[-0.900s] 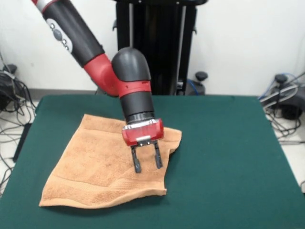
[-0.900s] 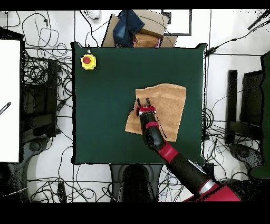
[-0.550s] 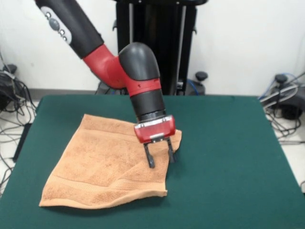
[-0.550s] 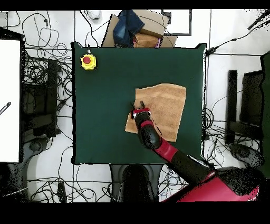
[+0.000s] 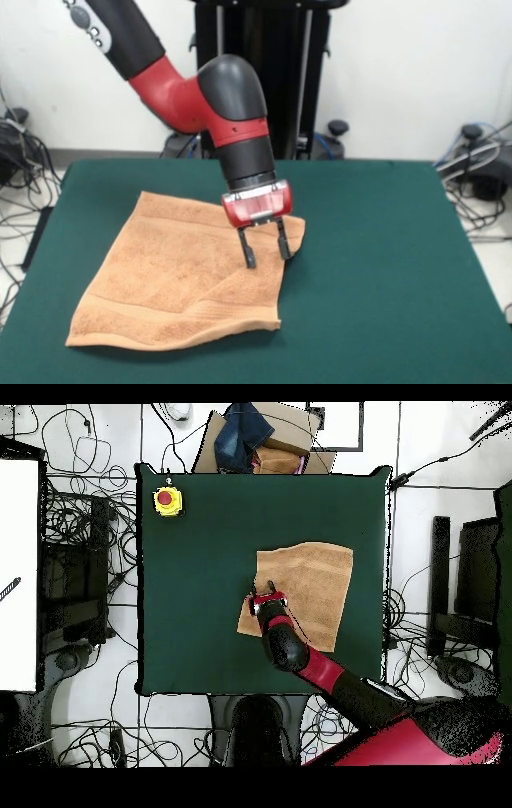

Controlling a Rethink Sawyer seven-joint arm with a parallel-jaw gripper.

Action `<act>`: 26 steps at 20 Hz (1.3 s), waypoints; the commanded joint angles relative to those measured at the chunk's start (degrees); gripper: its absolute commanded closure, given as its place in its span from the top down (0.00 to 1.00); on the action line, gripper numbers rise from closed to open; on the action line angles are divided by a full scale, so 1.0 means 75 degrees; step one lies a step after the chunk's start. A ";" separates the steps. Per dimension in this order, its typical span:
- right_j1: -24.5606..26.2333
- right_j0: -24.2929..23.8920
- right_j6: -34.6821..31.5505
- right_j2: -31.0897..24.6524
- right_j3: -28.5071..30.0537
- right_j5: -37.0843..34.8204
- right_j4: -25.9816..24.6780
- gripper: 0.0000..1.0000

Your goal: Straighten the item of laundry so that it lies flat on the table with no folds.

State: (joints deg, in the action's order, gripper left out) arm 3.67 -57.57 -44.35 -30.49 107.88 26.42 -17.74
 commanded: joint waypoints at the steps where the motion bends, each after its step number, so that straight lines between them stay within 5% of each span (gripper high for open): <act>1: -0.0254 0.0436 -0.2081 0.0696 -0.0284 -0.0616 0.0580 1.00; 13: 0.0053 0.1020 -0.2234 0.1095 -0.1099 0.0427 0.0586 1.00; 26: 0.0590 0.0404 -0.2355 0.0514 -0.1565 0.0409 -0.0259 1.00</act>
State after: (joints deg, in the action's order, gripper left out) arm 2.53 -54.16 -44.35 -26.00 107.12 26.57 -17.80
